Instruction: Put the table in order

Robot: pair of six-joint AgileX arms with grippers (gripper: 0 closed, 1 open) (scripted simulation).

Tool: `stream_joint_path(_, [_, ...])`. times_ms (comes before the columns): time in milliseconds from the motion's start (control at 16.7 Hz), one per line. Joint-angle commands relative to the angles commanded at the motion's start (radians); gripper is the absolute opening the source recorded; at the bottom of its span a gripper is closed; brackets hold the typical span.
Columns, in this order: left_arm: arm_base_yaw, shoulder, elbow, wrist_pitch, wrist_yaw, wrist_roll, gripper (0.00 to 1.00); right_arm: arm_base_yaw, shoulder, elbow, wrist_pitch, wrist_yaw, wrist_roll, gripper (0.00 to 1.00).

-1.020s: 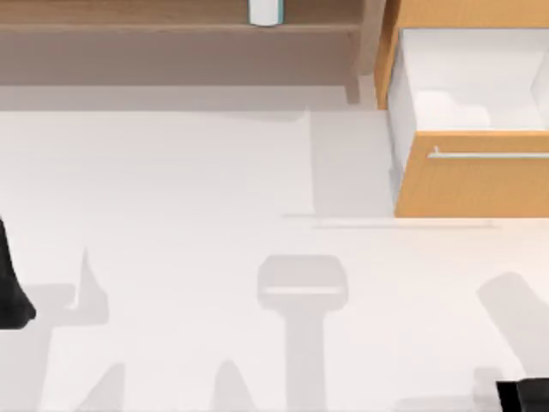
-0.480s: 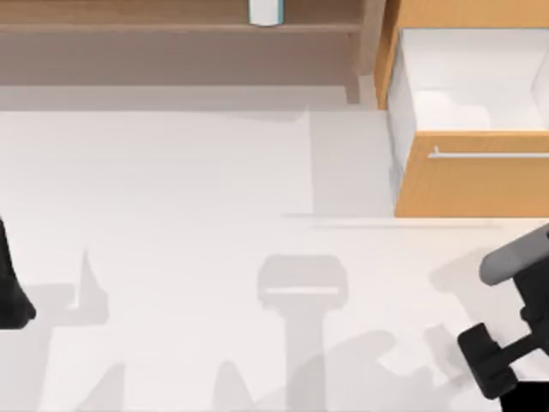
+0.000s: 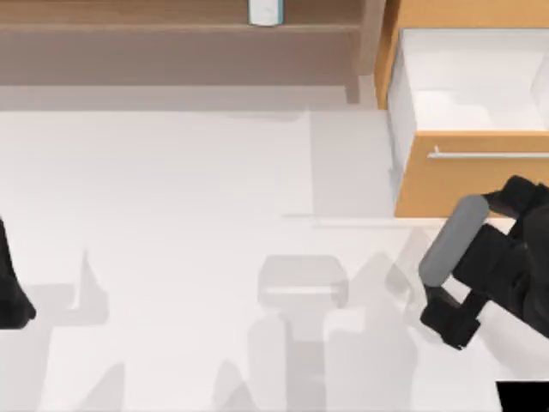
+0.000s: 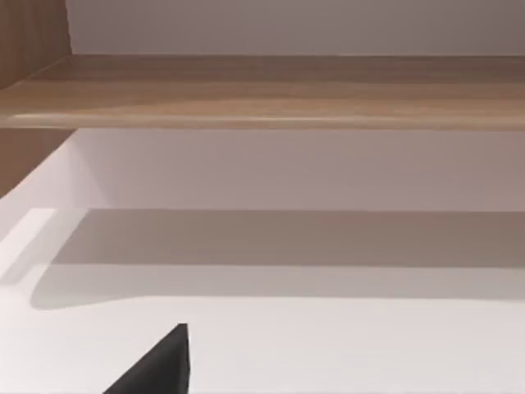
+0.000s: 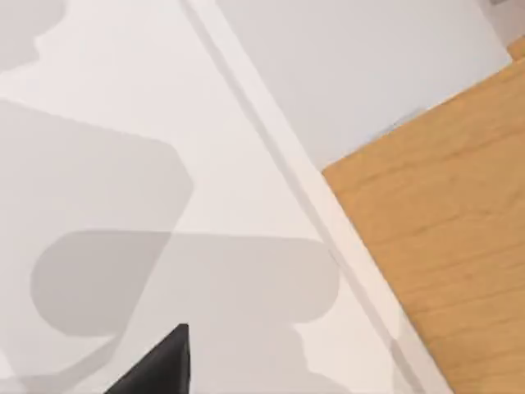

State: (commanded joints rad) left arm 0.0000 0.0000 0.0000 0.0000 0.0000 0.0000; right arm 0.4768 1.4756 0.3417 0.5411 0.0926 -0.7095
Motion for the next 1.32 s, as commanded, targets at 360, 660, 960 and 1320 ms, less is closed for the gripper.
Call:
stream_joint_path(360, [0.000,0.000,0.000,0.000,0.000,0.000,1.00,-0.028,0.244,-0.103,0.662,0.116,-0.480,1.00])
stream_joint_path(660, [0.000,0.000,0.000,0.000,0.000,0.000,1.00,-0.091,0.419,-0.129,1.063,0.228,-0.746,1.00])
stream_joint_path(960, [0.000,0.000,0.000,0.000,0.000,0.000,1.00,-0.130,0.502,-0.127,1.216,0.286,-0.846,1.00])
stream_joint_path(1320, [0.000,0.000,0.000,0.000,0.000,0.000,1.00,-0.128,0.506,-0.122,1.211,0.284,-0.845,1.00])
